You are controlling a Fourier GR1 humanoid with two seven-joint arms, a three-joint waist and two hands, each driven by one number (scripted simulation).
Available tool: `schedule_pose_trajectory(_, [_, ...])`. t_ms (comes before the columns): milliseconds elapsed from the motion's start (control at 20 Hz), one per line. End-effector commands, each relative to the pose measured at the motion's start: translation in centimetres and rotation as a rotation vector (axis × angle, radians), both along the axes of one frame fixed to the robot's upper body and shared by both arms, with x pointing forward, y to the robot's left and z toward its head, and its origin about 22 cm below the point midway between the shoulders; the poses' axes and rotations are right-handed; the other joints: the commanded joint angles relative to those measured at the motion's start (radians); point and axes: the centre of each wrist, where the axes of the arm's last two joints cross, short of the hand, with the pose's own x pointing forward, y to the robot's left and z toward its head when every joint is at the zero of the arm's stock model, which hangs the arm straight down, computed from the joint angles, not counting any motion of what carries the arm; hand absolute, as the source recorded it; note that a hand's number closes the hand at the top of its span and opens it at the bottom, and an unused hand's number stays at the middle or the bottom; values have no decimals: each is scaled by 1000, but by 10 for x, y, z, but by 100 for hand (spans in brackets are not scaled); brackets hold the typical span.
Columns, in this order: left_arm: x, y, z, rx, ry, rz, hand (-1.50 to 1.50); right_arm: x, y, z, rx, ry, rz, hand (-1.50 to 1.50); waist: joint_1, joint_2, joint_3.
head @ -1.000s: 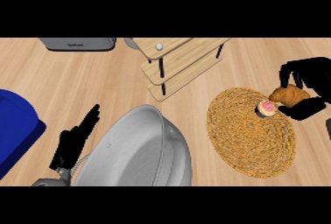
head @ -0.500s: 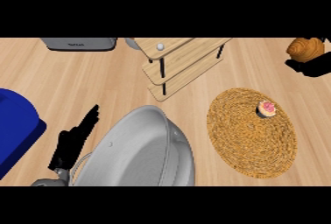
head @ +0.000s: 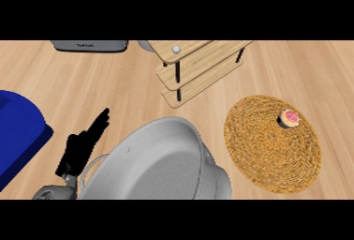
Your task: Pick the croissant from the placemat and place it in the tiered shelf
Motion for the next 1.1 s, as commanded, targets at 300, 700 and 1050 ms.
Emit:
schedule_pose_trajectory(300, [12, -3, 15, 9, -2, -32, 0, 44, 58, -5, -73, -1, 19, 150, 26, 11, 0])
schedule_pose_trajectory(700, [7, -14, 4, 4, -25, -32, 0, 56, 100, -38, -129, 84, 71, 150, 45, 20, 0])
schedule_pose_trajectory(1050, [0, -14, 2, 0, -36, -54, 0, 58, 120, -67, 59, 261, 182, 150, 52, 20, 1])
